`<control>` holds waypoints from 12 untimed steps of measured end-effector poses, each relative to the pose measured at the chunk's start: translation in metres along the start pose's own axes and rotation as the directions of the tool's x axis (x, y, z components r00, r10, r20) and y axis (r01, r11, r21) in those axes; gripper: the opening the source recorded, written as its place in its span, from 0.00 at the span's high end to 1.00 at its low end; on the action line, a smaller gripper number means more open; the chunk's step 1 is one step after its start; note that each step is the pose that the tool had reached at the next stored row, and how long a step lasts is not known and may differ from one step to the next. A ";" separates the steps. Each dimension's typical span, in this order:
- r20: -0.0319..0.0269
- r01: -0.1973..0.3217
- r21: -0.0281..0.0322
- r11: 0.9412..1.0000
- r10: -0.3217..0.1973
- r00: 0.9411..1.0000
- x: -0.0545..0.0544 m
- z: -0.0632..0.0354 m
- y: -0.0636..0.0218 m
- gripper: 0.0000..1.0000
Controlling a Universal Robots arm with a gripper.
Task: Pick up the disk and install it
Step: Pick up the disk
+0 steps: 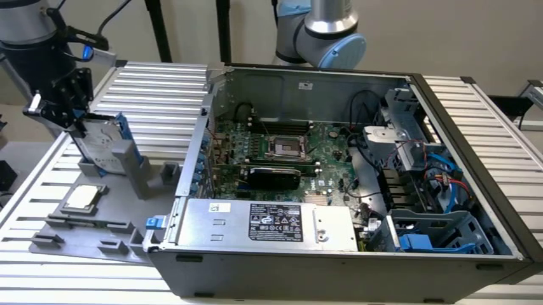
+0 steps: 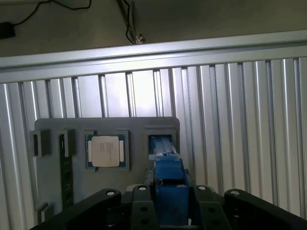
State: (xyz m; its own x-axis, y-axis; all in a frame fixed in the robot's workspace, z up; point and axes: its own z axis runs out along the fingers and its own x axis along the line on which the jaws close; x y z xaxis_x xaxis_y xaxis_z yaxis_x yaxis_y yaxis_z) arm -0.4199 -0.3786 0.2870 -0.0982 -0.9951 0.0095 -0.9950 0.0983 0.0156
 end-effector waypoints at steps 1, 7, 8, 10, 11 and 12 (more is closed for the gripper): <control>0.000 0.000 0.000 1.000 0.000 1.000 0.001 0.0000 -0.0001 0.67; 0.002 0.000 0.000 1.000 0.000 1.000 0.005 0.0000 -0.0004 0.67; 0.002 0.000 0.000 1.000 0.000 1.000 0.005 0.0000 -0.0004 0.67; 0.002 0.000 0.000 1.000 0.000 1.000 0.005 0.0001 -0.0004 0.67; 0.002 0.000 0.000 1.000 0.000 1.000 0.005 0.0001 -0.0004 0.67; 0.002 0.000 0.000 1.000 0.000 1.000 0.005 0.0001 -0.0004 0.67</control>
State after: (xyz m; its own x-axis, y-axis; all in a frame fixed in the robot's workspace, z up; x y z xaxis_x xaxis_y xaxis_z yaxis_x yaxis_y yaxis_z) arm -0.4200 -0.3833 0.2870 -0.0982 -0.9951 0.0074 -0.9950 0.0983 0.0157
